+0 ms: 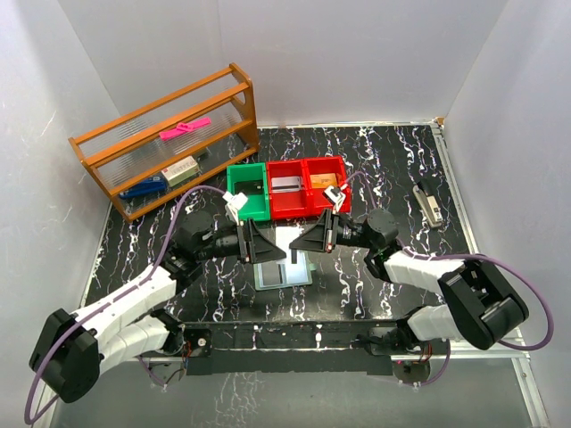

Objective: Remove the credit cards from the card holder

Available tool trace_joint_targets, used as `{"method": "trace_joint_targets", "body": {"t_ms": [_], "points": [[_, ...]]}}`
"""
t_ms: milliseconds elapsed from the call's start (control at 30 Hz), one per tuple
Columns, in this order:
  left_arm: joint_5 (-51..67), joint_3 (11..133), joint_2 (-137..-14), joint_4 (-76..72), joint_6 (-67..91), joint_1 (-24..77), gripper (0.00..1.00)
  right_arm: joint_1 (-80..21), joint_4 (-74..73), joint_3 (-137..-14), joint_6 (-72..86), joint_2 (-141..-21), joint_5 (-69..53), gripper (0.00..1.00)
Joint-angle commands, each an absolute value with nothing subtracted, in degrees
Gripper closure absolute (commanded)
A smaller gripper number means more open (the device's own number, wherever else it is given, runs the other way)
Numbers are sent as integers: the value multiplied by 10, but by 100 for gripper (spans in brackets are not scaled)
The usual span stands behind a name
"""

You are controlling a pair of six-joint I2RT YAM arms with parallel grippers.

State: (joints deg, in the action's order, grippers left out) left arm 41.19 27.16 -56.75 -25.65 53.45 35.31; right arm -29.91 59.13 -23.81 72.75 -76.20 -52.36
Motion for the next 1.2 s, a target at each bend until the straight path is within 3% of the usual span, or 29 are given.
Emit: {"method": "trace_joint_targets", "body": {"t_ms": [0,100,200,467,833,1167], "points": [[348,316,-527,-126,469,351,27,-301,508,-255,658,-728,-481,100],[266,348,-504,-21,419,351,10,-302,383,-278,596,-697,-437,100],[179,383,-488,88,365,350,2,-302,264,-306,533,-662,-374,100],[-29,490,-538,316,264,339,1,-306,47,-401,359,-598,-168,100],[46,514,-557,316,213,129,1,-373,-39,-536,85,-707,2,100],[34,435,-469,284,173,123,1,-403,32,-575,-157,-801,60,100]]}}
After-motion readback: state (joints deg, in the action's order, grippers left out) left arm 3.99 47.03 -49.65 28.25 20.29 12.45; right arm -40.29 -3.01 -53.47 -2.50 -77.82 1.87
